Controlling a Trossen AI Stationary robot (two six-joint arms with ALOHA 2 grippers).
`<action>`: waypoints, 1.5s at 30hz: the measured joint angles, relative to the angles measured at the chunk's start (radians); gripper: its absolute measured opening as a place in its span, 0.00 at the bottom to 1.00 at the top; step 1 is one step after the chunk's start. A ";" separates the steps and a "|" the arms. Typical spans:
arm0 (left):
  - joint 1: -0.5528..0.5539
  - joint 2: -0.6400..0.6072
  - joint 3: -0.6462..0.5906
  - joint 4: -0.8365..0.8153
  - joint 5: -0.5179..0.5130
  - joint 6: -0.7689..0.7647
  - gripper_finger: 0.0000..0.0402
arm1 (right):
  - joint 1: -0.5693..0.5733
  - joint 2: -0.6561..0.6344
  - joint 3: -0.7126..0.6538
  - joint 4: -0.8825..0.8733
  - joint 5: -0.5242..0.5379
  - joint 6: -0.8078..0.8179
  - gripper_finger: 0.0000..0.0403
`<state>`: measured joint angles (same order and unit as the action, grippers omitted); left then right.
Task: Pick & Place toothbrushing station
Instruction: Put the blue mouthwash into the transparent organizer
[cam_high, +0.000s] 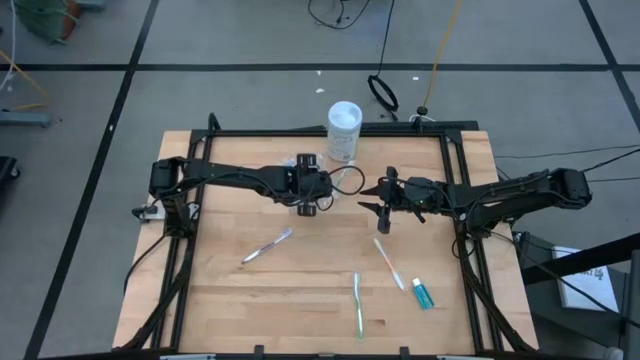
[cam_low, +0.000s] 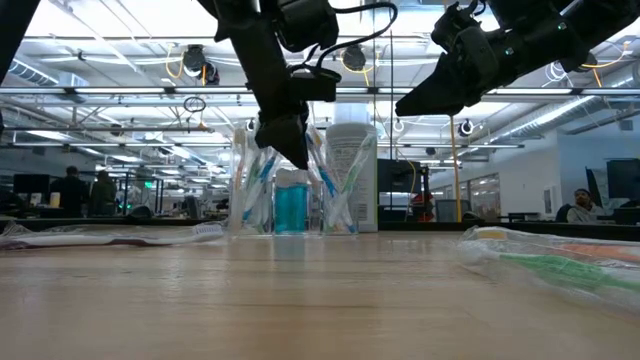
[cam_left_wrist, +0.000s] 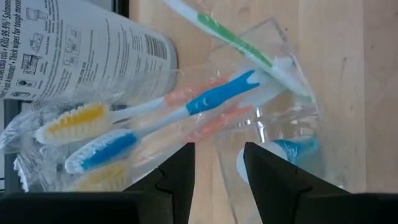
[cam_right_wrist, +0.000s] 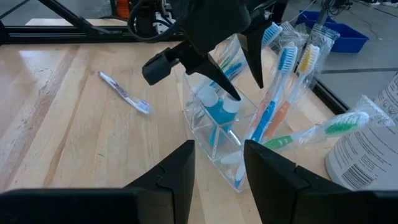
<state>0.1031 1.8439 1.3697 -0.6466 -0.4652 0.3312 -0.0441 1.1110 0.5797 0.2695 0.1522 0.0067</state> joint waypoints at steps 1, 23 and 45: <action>-0.002 0.000 0.000 -0.004 -0.004 0.004 0.37 | 0.000 0.000 0.000 0.000 0.000 0.000 0.32; -0.055 -0.156 -0.003 -0.040 0.133 -0.193 0.37 | 0.000 0.000 0.000 0.000 0.001 -0.004 0.32; -0.060 -0.034 -0.003 0.052 0.022 -0.079 0.37 | 0.000 0.000 0.000 0.002 0.000 -0.004 0.32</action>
<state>0.0433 1.8096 1.3670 -0.5946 -0.4435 0.2525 -0.0441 1.1110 0.5797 0.2718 0.1524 0.0029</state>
